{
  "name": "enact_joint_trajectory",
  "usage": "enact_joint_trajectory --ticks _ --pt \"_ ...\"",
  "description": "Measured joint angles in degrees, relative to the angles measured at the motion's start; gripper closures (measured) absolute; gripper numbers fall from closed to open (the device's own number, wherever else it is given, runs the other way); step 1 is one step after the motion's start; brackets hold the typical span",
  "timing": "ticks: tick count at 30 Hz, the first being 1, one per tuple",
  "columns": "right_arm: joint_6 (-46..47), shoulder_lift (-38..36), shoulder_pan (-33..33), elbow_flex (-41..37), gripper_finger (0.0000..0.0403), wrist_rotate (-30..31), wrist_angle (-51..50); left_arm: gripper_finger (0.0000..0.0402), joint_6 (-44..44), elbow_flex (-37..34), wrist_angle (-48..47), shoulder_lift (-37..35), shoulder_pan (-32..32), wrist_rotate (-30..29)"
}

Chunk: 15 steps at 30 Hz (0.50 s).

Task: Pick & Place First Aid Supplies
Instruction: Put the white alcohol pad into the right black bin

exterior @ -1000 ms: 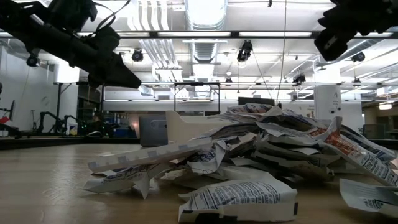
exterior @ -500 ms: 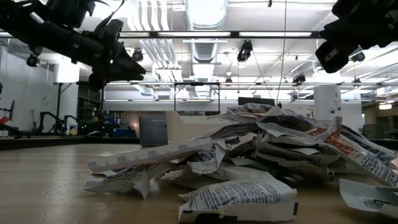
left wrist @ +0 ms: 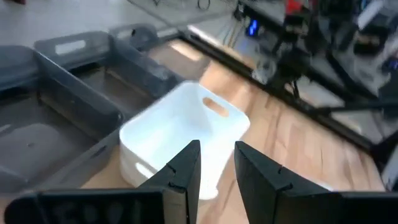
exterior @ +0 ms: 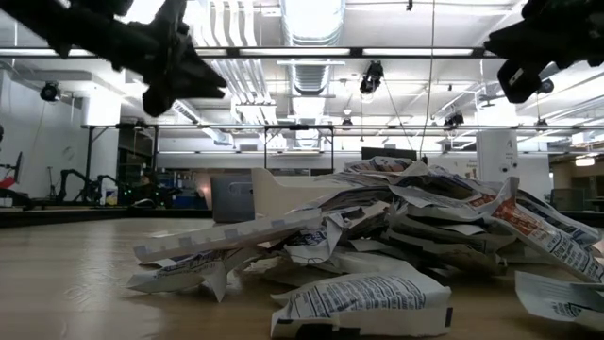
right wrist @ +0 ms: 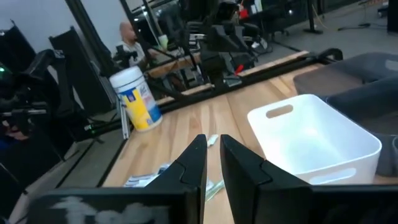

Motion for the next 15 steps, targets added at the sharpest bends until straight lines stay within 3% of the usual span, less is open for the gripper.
enact_joint_trajectory --ticks 9,15 --pt "-0.1 -4.6 0.0 0.0 0.0358 0.0 -2.7 0.0305 -6.7 18.4 -34.6 6.9 -9.7 0.0" --pt "-0.1 -4.9 0.0 0.0 0.0359 0.0 -2.7 0.0305 -13.1 25.1 -39.4 16.2 -16.1 0.0"
